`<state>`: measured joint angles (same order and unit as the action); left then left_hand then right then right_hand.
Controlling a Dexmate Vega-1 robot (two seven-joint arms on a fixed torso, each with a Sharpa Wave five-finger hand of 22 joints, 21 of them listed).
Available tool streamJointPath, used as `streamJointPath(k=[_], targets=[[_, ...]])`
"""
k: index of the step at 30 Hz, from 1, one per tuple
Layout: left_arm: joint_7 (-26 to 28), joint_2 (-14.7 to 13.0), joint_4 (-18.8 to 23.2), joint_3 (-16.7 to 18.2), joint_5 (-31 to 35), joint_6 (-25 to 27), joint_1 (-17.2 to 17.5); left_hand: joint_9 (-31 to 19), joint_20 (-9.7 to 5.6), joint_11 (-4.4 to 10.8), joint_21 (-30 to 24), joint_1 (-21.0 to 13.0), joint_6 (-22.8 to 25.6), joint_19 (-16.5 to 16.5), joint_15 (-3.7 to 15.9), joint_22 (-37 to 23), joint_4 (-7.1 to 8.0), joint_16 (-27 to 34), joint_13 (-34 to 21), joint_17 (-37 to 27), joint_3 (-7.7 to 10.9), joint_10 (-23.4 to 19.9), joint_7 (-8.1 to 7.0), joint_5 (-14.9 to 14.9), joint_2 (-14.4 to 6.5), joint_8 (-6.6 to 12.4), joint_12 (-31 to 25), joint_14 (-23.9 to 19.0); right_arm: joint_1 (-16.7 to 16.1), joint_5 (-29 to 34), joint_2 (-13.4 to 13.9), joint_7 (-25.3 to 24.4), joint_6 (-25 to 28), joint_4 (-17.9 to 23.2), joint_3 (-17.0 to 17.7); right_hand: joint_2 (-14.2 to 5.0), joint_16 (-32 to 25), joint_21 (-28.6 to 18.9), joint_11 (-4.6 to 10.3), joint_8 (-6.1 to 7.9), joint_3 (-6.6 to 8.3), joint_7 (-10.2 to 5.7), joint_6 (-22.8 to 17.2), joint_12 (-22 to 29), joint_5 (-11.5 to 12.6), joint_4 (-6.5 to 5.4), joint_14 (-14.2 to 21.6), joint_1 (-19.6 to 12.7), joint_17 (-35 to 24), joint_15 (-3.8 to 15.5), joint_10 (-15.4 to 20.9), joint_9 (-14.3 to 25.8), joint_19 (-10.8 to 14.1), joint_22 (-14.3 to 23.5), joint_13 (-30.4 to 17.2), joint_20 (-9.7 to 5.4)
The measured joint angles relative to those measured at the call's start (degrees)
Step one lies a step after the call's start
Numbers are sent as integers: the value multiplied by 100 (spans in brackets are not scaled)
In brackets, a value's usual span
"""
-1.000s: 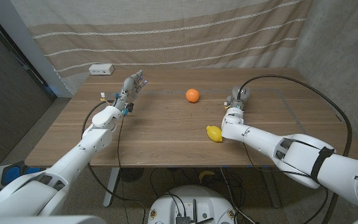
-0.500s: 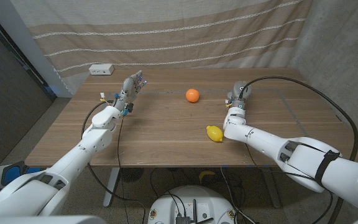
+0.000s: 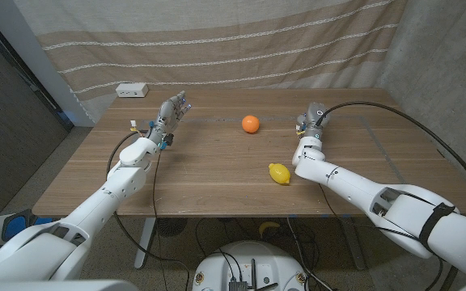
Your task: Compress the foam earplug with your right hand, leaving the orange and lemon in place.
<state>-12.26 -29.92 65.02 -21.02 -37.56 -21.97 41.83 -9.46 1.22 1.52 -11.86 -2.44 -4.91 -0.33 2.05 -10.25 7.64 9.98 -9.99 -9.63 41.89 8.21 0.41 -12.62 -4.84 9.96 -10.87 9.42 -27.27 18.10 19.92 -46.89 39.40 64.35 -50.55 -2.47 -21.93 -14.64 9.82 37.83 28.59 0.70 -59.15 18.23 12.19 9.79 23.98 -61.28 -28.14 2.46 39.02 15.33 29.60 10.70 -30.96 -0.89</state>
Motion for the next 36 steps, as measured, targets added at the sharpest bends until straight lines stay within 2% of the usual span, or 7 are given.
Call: streamJointPath(k=[15, 20, 29, 36], targets=[[71, -41, 164, 0, 24, -1, 64, 0, 0, -21, 0, 0, 0, 0, 0, 0, 0, 0, 0, 0, 0, 21, 0, 0, 0, 0, 0, 0, -470, -599, 296, 260, -681, 967, 748, 29, 0, -22, 0, 0, -1, 23, 21, -1, 0, 0, 30, 29, -1, 31, 0, 30, 59, 0, 1, -23], [107, -62, 242, 1, 37, 12, 95, 0, 0, -21, 0, 0, 0, 0, 0, 0, 0, 0, 0, 0, 0, 20, 0, 0, 0, 0, 0, 0, -658, -905, 419, 444, -932, 1284, 1044, 29, 0, -22, 0, -1, -1, 84, 43, -27, 0, 0, 30, 29, -13, 31, 0, 32, 80, 0, 1, -44], [166, -90, 360, 4, 64, 40, 145, 0, 0, -20, 0, 0, -33, 0, 0, 0, 0, 0, 0, 0, 1, 20, 32, 0, 0, 0, 0, 0, -886, -1319, 587, 730, -1205, 1680, 1392, -3, 32, -22, 0, 6, 22, 114, 74, -72, 49, -24, 30, 61, -4, 31, 0, 109, 79, 0, -28, -44], [212, -107, 434, 4, 79, 57, 180, 0, 0, -20, 0, 0, -32, 0, 0, 0, -24, 0, 0, 0, -24, 20, 32, 0, 0, 0, 0, 0, -1026, -1751, 711, 1084, -1425, 1922, 1660, -25, 32, -22, 0, 34, -11, 206, 209, -157, 89, -57, -68, 159, -97, 2, 0, 207, 36, 5, -53, -1]])
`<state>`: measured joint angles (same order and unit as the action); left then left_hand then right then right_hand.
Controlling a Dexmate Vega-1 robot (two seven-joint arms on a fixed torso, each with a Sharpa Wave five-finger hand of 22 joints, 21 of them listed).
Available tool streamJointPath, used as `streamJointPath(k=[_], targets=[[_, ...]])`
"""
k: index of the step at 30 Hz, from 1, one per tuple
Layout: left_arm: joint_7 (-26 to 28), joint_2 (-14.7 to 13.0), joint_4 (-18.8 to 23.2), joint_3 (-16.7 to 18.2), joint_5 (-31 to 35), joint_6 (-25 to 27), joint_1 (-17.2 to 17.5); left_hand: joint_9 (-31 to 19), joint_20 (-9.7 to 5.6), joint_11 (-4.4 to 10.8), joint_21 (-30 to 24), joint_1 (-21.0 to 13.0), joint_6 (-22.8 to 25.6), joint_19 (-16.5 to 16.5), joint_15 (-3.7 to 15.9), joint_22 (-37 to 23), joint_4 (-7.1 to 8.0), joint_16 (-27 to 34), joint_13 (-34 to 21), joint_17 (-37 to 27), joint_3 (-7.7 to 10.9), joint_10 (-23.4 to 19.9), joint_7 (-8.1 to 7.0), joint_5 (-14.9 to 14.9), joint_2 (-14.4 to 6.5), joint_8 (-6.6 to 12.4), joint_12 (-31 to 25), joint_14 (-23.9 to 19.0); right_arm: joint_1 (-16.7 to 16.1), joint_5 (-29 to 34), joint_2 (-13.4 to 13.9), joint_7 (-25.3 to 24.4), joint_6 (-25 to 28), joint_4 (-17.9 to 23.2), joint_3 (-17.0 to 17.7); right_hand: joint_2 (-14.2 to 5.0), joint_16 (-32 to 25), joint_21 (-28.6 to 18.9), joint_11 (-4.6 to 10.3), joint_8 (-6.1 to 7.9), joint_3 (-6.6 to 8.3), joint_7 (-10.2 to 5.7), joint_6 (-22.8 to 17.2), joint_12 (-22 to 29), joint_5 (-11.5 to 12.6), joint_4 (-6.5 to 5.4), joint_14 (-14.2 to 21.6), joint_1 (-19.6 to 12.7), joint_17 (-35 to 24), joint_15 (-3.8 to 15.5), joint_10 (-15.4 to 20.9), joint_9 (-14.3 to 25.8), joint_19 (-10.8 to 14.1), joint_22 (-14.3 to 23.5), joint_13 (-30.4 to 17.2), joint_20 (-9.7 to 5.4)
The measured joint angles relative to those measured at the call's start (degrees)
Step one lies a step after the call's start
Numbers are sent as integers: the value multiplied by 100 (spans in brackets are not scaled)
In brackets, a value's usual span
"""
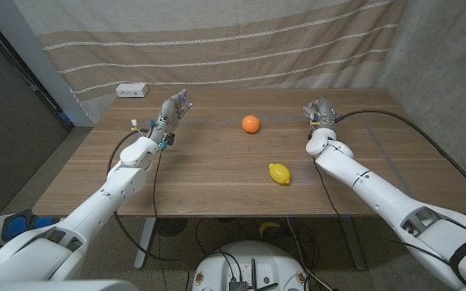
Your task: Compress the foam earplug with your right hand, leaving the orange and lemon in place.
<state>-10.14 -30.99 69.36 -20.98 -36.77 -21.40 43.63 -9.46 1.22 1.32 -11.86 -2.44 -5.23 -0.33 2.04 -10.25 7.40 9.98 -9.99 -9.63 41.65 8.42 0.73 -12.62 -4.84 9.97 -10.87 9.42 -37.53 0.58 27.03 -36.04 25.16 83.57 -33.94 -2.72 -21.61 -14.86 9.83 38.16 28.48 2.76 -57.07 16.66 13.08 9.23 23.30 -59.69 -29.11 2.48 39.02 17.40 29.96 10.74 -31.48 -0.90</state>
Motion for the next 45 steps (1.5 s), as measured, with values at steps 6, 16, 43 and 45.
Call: streamJointPath(k=[6, 16, 43, 45], targets=[[29, -9, 41, 0, 13, 11, 16, 0, 0, 0, 0, 0, 0, 0, 0, 0, 0, 0, 0, 0, 0, 0, 0, 0, 0, 0, 0, 0, -132, -447, 78, 317, -268, 127, 271, -37, 4, 0, -40, 64, 0, 10, 10, -2, 72, 1, -8, 37, 41, 9, 40, 80, -20, 7, -23, 20], [33, -7, 42, -2, 20, 15, 13, 0, 0, 0, 25, 0, 0, 0, 0, 0, 0, 0, 0, 0, 0, 0, 0, 0, 0, 0, 0, 0, -296, -1371, 156, 964, -798, 169, 694, -7, 44, 0, -71, 106, 57, 42, -23, -6, 158, 9, 38, 66, 71, 8, 72, 168, 22, 6, -33, 61], [-96, 37, -162, -25, 15, -27, -142, 0, 0, 0, 25, 0, 1, 0, 0, 0, -40, 0, 0, 0, -40, 0, -1, 0, 0, 0, 0, 0, -377, -3334, 240, 2614, -2021, -301, 1230, -7, 44, -41, -153, 190, 96, 145, 18, -57, 334, 50, 36, 66, 44, 8, 153, 323, 84, 5, -107, 39], [-99, 37, -166, -26, 15, -30, -145, 0, 0, 0, 24, 0, 1, 0, 0, 0, -40, 0, 0, 0, -40, 0, -1, 0, 0, 0, 0, 0, -382, -3417, 251, 2722, -2105, -323, 1249, -7, 44, -41, -153, 190, 96, 144, 18, -57, 350, 50, 36, 66, 44, 8, 153, 324, 84, 5, -108, 39]])
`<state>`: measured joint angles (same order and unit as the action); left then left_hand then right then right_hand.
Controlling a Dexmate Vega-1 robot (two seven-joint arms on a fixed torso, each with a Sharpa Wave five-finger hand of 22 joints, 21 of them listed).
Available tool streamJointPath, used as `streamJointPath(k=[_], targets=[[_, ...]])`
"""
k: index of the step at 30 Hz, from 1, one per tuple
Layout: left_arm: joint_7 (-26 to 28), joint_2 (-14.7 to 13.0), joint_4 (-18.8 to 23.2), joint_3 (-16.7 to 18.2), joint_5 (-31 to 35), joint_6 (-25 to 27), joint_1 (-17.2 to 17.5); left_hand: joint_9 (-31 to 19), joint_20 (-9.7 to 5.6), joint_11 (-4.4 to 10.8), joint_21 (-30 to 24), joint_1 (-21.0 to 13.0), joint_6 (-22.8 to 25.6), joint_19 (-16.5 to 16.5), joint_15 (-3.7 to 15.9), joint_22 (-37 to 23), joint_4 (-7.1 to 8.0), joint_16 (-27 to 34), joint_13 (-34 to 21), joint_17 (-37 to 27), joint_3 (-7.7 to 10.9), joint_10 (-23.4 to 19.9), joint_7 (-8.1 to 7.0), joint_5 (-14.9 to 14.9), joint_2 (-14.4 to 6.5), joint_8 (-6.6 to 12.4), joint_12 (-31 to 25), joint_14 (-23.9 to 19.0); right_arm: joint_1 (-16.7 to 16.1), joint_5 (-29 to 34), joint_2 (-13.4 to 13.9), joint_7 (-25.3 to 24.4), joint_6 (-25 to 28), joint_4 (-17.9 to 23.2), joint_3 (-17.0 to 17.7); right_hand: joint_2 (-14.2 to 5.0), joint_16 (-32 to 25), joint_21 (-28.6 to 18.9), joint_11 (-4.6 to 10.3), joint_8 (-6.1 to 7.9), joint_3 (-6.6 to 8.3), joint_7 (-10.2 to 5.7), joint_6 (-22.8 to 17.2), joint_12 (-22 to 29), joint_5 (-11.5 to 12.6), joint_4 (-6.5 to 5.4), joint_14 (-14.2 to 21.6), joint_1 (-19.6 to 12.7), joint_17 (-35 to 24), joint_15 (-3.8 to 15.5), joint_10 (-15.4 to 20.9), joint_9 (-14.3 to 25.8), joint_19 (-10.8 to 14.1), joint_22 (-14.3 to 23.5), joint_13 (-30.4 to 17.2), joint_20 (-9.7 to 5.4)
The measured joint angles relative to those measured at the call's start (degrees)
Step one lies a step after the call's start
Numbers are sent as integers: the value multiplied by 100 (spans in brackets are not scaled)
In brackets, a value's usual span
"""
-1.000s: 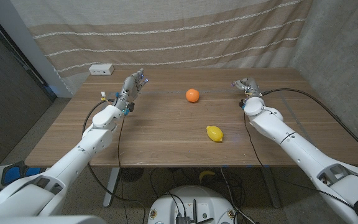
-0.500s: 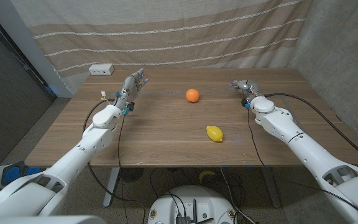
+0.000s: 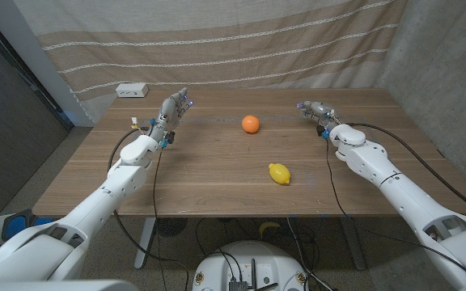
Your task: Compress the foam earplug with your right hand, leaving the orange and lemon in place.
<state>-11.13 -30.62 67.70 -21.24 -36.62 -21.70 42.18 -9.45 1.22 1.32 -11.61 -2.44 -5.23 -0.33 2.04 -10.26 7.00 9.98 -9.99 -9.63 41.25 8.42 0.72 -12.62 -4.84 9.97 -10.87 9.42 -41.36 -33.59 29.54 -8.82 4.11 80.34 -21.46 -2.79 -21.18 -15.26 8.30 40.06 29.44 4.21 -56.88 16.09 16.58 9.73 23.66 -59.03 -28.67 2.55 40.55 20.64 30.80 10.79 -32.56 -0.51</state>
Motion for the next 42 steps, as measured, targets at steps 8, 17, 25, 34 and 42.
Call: streamJointPath(k=[8, 17, 25, 34, 42], targets=[[-4, -10, 7, -2, 9, -6, -3, 0, 0, 0, 0, -24, -32, 0, 0, 0, -41, 0, 0, 16, -5, 0, -32, 0, -24, 0, 0, 0, -7, -366, 56, 521, -277, -64, 57, 0, 0, -23, 0, 0, -34, -22, 24, 0, 35, -34, -24, 0, -64, -20, 0, 48, 41, 0, 0, 42], [7, -53, 95, -2, 22, -6, 30, 0, 0, 32, 0, -47, -34, 0, -31, 0, -65, 0, 0, 30, -29, 32, -29, 0, -15, 0, 0, 31, 14, -648, 211, 1045, -322, -59, 61, -256, -100, 1, 102, -47, -255, -137, 446, -173, -87, -95, -499, 33, -363, -21, -235, 322, -189, 28, -137, -104], [41, -87, 164, 6, 29, 23, 69, 0, 0, 0, 0, -47, -62, 0, -31, 0, -105, 0, 0, 30, -22, 63, -1, 0, -15, 0, 0, 31, 28, -746, 376, 1216, -207, 93, 19, -633, -256, 1, 229, 23, -593, -278, 754, -173, -500, -289, -700, 189, -644, -20, -403, 666, -323, 56, -344, -155], [53, -111, 208, 10, 39, 34, 95, 0, 13, 14, 0, -47, -82, 13, -30, 0, -112, 0, 0, 29, -29, 76, -21, 0, -16, 0, 0, 31, -21, -911, 469, 1363, -163, 189, 41, -837, -227, 1, 287, 208, -657, -441, 958, -124, -506, -565, -699, 477, -654, -20, -477, 1002, -435, 81, -540, -225], [59, -122, 233, 15, 41, 38, 110, 0, 21, 0, 0, -76, -83, 21, -30, 0, -158, 0, 0, 29, -30, 124, -23, 0, -45, 0, 0, 31, -99, -1221, 469, 1661, -293, 193, 159, -837, -187, 1, 287, 298, -656, -481, 997, -80, -469, -628, -699, 613, -675, -20, -476, 1150, -505, 81, -635, -215]])
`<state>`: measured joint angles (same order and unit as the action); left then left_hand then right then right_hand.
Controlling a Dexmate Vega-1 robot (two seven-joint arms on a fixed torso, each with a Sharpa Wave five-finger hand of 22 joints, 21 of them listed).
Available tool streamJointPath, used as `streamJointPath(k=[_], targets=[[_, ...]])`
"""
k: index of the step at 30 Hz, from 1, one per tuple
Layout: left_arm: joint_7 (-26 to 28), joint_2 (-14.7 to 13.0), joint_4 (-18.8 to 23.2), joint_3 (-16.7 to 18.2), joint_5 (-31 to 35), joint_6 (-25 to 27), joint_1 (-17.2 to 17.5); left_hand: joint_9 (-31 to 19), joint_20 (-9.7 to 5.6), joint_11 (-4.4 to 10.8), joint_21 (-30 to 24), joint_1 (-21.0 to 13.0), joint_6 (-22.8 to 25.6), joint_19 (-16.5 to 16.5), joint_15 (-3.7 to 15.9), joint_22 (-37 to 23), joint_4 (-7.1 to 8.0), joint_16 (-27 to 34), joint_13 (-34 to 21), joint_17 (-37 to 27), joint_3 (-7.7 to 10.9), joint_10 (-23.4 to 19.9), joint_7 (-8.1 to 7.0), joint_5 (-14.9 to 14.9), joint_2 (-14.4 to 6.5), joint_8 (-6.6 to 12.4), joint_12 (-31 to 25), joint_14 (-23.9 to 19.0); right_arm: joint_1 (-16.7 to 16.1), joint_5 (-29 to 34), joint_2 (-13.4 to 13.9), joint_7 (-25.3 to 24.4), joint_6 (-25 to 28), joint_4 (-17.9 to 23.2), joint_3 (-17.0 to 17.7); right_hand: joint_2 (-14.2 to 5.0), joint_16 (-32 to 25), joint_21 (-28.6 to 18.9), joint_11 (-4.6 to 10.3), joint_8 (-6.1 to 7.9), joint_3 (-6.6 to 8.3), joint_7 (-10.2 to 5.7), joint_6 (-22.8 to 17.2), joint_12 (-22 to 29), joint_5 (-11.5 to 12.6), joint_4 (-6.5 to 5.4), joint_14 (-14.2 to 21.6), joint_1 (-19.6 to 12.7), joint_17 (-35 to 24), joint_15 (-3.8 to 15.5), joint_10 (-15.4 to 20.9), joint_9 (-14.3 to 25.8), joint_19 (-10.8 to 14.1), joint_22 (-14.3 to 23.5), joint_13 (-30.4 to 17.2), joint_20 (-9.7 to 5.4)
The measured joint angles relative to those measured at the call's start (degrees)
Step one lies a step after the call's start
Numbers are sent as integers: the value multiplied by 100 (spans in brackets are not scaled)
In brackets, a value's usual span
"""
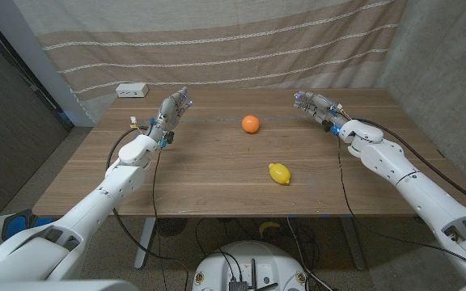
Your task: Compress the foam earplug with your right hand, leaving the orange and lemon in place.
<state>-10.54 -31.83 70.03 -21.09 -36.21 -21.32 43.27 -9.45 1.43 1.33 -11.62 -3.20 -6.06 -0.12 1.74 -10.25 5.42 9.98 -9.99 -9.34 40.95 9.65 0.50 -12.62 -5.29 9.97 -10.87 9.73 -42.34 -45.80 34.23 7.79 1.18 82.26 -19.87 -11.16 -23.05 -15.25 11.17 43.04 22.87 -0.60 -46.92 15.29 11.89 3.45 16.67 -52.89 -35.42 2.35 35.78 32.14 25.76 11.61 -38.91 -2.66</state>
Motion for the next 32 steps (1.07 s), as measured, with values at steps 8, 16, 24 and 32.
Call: streamJointPath(k=[8, 16, 24, 32], targets=[[5, -12, 34, 12, -2, 0, 30, 0, -16, -1, 0, 0, -40, 16, 0, 0, -24, 0, 0, 0, -24, 0, 2, 0, 0, 0, 0, 0, -106, -312, -72, 440, -351, -109, 205, 6, 45, 0, 30, 66, 0, -33, 29, 40, 8, 0, -72, 6, -31, -10, -30, 114, -72, -1, -80, -9], [14, -55, 121, 43, -20, -13, 111, 0, -21, 0, 0, -17, -40, 21, 0, 13, -48, 0, 0, -1, -48, 0, 2, 0, 18, 0, 0, 0, -243, -407, -67, 524, -571, -30, 304, 6, 45, 0, 30, 132, 0, -34, 28, 84, 8, 0, -71, 5, -58, -10, -30, 200, -72, -1, -132, -9], [45, -153, 299, 117, -68, -39, 281, 0, -21, -1, 0, -23, -40, 21, 0, 13, -48, 0, 0, -1, -48, 0, 2, 0, 23, 0, 0, 0, -365, -437, -59, 513, -692, 107, 335, 8, 45, -7, 28, 189, 17, -33, 26, 128, 43, 18, -71, 4, -57, -10, -28, 272, -72, -1, -209, -9], [34, -261, 430, 211, -137, -100, 449, 0, -21, 0, 0, -23, -39, 21, 0, -3, -64, 0, 0, -1, -65, 0, 2, 34, 23, 0, 0, 0, -508, -441, -74, 397, -808, 294, 339, 68, 45, -24, 7, 189, -18, -2, -6, 195, 43, 99, -71, -57, -111, -11, -7, 188, -72, -1, -286, -9]])
